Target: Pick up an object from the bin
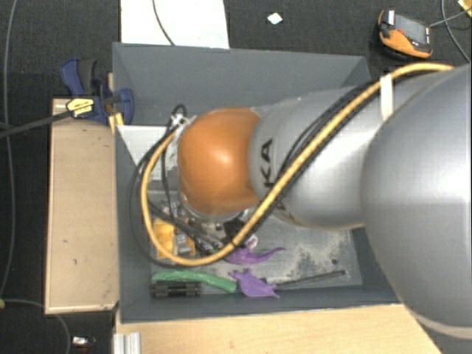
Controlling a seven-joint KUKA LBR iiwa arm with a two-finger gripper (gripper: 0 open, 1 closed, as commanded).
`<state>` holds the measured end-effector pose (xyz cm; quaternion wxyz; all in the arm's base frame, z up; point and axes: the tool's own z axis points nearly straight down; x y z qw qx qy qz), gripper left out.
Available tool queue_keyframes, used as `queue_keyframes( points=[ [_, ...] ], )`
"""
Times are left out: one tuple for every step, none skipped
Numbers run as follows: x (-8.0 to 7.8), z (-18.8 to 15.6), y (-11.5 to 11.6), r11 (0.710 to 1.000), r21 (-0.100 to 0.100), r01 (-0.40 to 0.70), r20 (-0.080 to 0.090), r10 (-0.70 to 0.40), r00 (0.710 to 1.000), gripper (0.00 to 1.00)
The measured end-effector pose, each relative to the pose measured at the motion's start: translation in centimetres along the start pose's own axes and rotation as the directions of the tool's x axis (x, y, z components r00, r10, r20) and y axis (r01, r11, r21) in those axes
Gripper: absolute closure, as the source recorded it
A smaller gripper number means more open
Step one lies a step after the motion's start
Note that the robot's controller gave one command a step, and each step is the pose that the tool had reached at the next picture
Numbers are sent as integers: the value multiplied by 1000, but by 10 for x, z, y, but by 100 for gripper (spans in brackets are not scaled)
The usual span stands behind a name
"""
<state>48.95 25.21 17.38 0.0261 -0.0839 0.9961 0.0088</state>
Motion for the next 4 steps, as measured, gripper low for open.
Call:
queue_keyframes(
  points=[
    [5,-14,-14,1000,1,15,-2,-15,1000,100],
    [4,-14,-8,1000,-2,4,7,-4,1000,100],
    [16,28,-4,997,2,-72,-6,72,997,100],
    [-7,-109,-20,999,-3,43,14,-43,999,100]
  ],
)
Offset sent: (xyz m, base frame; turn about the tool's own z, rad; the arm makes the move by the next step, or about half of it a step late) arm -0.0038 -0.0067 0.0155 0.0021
